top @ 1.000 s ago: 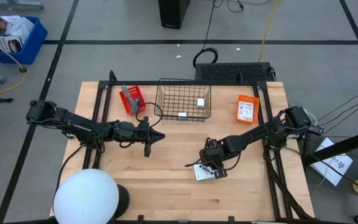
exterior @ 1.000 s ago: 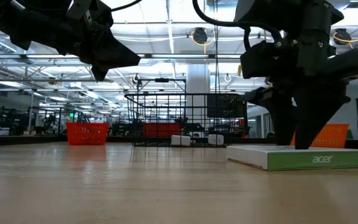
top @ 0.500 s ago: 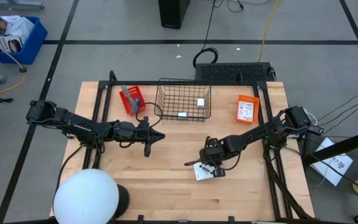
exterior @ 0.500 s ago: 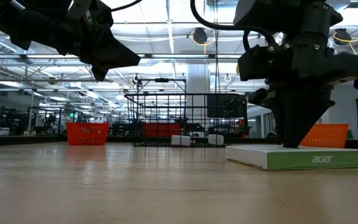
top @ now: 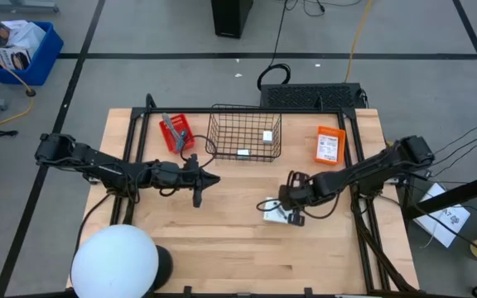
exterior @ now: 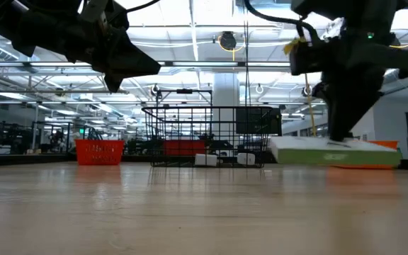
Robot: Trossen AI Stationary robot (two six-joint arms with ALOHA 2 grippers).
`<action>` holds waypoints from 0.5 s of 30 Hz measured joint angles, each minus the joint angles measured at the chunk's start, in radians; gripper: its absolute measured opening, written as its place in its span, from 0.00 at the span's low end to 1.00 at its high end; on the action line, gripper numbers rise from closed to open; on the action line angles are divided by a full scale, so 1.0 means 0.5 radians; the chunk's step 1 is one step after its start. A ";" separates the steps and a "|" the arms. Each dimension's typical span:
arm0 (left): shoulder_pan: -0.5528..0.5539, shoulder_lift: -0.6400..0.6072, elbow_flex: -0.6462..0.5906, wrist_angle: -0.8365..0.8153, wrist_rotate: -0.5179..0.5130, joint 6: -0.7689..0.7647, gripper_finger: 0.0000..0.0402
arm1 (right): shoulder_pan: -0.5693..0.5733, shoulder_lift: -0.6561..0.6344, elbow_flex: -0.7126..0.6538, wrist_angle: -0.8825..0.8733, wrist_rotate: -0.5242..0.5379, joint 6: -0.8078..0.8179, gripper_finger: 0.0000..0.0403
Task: Pick and place items into bin
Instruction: Put the card reader box into the orange bin
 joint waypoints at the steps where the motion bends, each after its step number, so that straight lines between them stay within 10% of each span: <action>1: 0.000 0.000 0.000 -0.002 -0.007 -0.012 0.08 | -0.002 -0.030 0.000 -0.044 0.034 0.064 0.00; 15: 0.000 0.000 0.000 -0.014 -0.021 -0.030 0.08 | 0.002 -0.509 0.002 -0.924 0.538 1.218 0.00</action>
